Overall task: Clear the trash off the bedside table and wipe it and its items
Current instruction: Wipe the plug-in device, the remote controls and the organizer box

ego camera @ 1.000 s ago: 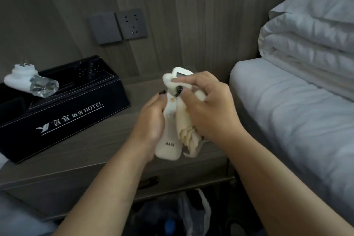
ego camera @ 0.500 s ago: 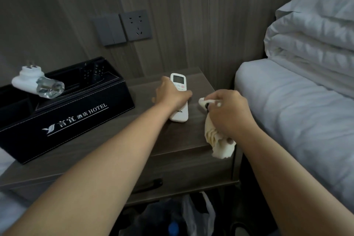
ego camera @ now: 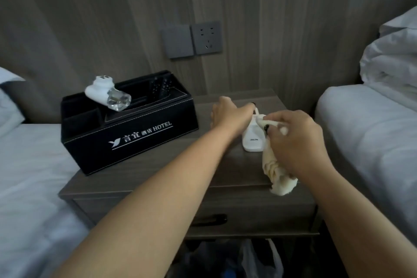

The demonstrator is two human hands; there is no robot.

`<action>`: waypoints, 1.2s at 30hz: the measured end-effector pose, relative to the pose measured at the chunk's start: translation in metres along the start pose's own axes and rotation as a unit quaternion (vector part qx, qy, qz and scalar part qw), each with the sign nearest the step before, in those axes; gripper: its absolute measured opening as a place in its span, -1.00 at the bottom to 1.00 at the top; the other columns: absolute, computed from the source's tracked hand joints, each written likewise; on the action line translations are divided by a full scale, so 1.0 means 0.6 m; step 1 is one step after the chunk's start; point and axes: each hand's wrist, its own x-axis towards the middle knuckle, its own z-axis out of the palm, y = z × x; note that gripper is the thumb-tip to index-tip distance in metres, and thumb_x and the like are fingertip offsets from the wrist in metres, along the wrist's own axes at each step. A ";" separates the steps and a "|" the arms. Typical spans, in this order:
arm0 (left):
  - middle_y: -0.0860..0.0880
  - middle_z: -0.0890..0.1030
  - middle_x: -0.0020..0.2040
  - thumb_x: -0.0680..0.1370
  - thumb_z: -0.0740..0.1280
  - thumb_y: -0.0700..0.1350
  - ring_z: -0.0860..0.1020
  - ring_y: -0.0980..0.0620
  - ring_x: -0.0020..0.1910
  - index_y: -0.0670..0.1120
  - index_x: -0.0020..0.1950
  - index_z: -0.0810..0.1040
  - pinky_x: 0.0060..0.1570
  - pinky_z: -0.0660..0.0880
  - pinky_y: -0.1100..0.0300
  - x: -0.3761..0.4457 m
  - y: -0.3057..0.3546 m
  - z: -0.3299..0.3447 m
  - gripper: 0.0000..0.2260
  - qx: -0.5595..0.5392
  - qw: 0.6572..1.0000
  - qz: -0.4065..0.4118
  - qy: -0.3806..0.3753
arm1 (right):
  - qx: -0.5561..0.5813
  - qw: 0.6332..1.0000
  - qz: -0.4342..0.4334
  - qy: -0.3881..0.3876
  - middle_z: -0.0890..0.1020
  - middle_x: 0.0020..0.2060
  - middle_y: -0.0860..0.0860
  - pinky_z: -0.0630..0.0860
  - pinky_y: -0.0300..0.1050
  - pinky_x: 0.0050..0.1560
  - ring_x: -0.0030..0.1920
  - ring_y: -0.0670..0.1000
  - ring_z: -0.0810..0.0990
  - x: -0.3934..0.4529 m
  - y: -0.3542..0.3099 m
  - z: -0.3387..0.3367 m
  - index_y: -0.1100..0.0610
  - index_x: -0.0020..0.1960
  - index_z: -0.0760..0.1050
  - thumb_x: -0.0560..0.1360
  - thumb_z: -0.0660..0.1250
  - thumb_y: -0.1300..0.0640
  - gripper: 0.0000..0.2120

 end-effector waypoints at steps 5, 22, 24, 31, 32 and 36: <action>0.04 0.42 0.20 0.46 0.37 -0.01 0.49 0.18 0.01 0.00 0.36 0.33 -0.14 0.36 0.34 -0.030 -0.032 -0.132 -0.51 -0.013 0.986 0.164 0.027 | 0.024 0.984 -0.173 -0.040 0.47 -0.10 -0.18 0.36 -0.52 -0.09 -0.11 -0.30 0.45 -0.045 -0.045 0.073 0.03 0.05 0.62 0.49 0.34 0.27 -0.78; -0.11 0.35 0.33 0.36 0.37 0.26 0.37 -0.15 0.29 -0.16 0.38 0.27 0.22 0.23 -0.02 0.085 -0.144 -0.369 -0.24 0.188 0.942 -0.101 0.259 | 0.028 0.983 -0.170 -0.058 0.50 -0.10 -0.21 0.32 -0.60 -0.09 -0.02 -0.38 0.47 -0.062 -0.038 0.154 0.02 0.03 0.62 0.51 0.33 0.29 -0.78; -0.11 0.43 0.25 0.39 0.35 0.23 0.47 -0.16 0.19 -0.16 0.29 0.34 0.16 0.25 -0.04 0.079 -0.153 -0.359 -0.35 0.190 0.935 -0.038 0.299 | 0.032 0.981 -0.182 -0.060 0.50 -0.10 -0.20 0.31 -0.61 -0.06 -0.01 -0.38 0.47 -0.063 -0.037 0.153 0.03 0.02 0.62 0.50 0.34 0.32 -0.77; -0.02 0.43 0.27 0.41 0.47 -0.23 0.53 -0.02 0.11 -0.04 0.30 0.38 -0.06 0.47 0.24 0.016 -0.143 -0.353 -0.49 -0.054 0.914 0.157 0.371 | 0.046 0.978 -0.193 -0.070 0.51 -0.11 -0.19 0.35 -0.55 -0.06 -0.01 -0.30 0.50 -0.063 -0.039 0.149 -0.01 0.01 0.61 0.49 0.36 0.34 -0.74; -0.04 0.44 0.27 0.40 0.47 -0.28 0.53 0.01 0.14 -0.07 0.31 0.38 -0.01 0.50 0.27 -0.002 -0.136 -0.349 -0.47 -0.141 0.900 0.191 0.367 | 0.049 0.977 -0.194 -0.071 0.51 -0.11 -0.19 0.35 -0.56 -0.06 -0.01 -0.31 0.49 -0.063 -0.040 0.148 -0.03 0.00 0.61 0.49 0.36 0.33 -0.73; 0.00 0.58 0.23 0.37 0.49 -0.28 0.59 0.12 0.17 -0.07 0.40 0.37 0.05 0.54 0.30 -0.103 -0.137 -0.282 -0.37 -0.403 0.859 0.178 0.261 | 0.068 0.981 -0.165 -0.077 0.52 -0.09 -0.18 0.35 -0.57 -0.07 -0.02 -0.36 0.47 -0.065 -0.049 0.139 -0.19 -0.05 0.52 0.50 0.35 0.29 -0.66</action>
